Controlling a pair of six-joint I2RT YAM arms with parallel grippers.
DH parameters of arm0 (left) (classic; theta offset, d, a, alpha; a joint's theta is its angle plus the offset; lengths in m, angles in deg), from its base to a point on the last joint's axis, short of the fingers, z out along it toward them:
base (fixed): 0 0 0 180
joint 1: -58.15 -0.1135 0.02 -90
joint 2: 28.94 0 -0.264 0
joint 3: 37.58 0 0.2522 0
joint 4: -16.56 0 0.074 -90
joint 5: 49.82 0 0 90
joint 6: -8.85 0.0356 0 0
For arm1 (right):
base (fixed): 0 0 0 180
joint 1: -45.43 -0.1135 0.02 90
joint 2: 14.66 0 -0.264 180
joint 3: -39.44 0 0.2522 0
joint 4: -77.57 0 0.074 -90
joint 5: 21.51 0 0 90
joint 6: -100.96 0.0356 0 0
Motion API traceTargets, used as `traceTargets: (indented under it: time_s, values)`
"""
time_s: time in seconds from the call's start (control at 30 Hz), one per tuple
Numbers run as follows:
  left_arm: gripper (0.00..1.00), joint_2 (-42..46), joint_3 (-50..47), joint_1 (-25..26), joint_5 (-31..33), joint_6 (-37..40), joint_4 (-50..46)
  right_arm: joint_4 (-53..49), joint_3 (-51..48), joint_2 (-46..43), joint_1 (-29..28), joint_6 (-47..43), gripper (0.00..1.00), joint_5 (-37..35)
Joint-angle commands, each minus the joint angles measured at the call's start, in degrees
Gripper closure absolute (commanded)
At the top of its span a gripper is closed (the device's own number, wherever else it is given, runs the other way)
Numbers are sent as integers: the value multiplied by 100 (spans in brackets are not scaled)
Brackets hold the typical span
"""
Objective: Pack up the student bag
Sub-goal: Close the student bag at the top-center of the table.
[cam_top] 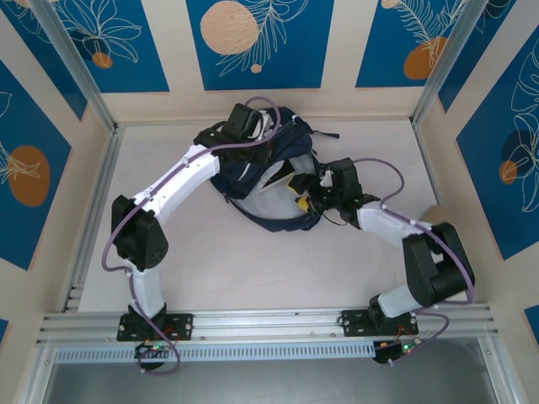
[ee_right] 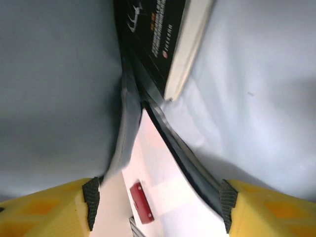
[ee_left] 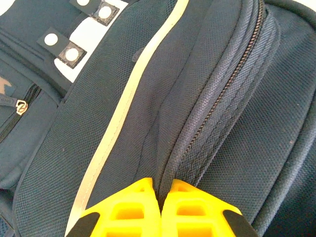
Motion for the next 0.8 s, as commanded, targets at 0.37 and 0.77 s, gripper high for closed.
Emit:
traceTargets:
  time_s: [0.37,0.77]
  values:
    - [100,1792,-2018,-660,110,1232,315,-2582,982,-727,579,-4169,43,-491]
    - [100,1222,-1507,-608,-1474,635,684,-2427,1288,-430,562,-3251,39,-765]
